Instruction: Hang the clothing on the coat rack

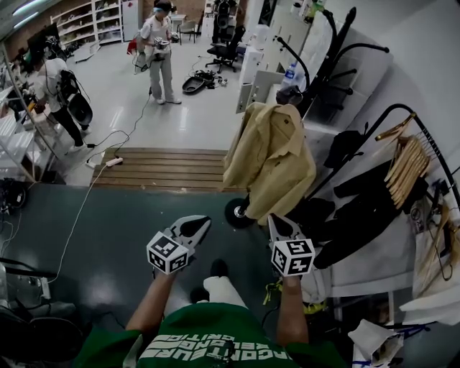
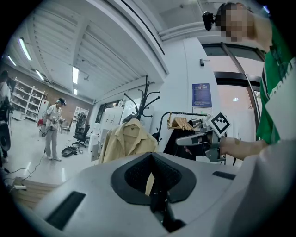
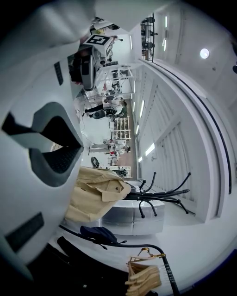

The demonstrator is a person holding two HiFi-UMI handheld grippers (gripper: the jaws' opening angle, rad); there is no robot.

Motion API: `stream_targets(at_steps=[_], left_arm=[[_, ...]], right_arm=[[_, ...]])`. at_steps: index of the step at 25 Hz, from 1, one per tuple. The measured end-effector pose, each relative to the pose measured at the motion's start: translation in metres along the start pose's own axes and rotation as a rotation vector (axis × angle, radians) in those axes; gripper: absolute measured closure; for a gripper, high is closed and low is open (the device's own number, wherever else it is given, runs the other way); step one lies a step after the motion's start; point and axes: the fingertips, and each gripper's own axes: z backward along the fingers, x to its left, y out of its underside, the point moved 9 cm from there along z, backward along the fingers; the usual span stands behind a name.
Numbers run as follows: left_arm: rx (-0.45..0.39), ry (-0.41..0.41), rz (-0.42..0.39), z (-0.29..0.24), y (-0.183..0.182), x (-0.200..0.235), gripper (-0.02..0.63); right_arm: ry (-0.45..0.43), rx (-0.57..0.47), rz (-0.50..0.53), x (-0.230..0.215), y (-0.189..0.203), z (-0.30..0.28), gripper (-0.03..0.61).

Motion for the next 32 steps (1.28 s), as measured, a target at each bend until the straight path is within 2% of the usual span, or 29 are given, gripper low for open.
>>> stream_targets(at_steps=[32], left_arm=[[0.008,-0.019,0.0,0.016,0.007,-0.017,0.609]], right_arm=[[0.009,0.018,-0.031,0.001,0.022,0.013,0.571]])
